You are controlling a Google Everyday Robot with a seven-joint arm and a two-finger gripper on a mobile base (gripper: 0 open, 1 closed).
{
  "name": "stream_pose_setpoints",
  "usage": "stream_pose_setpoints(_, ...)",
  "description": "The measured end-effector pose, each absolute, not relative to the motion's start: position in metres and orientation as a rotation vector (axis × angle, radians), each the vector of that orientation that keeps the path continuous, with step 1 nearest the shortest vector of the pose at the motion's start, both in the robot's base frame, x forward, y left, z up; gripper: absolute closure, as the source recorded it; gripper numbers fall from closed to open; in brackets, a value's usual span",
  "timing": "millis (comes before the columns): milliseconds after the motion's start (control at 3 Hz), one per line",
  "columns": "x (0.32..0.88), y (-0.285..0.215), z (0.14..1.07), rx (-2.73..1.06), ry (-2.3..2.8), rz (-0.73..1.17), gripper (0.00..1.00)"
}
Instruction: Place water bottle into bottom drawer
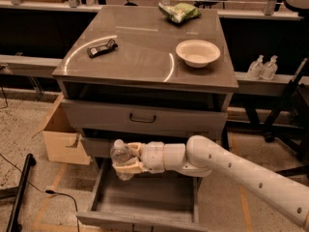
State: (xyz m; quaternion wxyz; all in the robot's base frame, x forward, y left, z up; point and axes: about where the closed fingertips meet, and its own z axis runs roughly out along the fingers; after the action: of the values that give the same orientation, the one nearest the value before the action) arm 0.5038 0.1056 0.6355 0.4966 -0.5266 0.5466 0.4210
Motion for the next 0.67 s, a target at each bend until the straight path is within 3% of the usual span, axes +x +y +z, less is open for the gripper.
stream_pose_setpoints(667,0.514,0.084,0.534,-1.377,1.306,0.941,1.00)
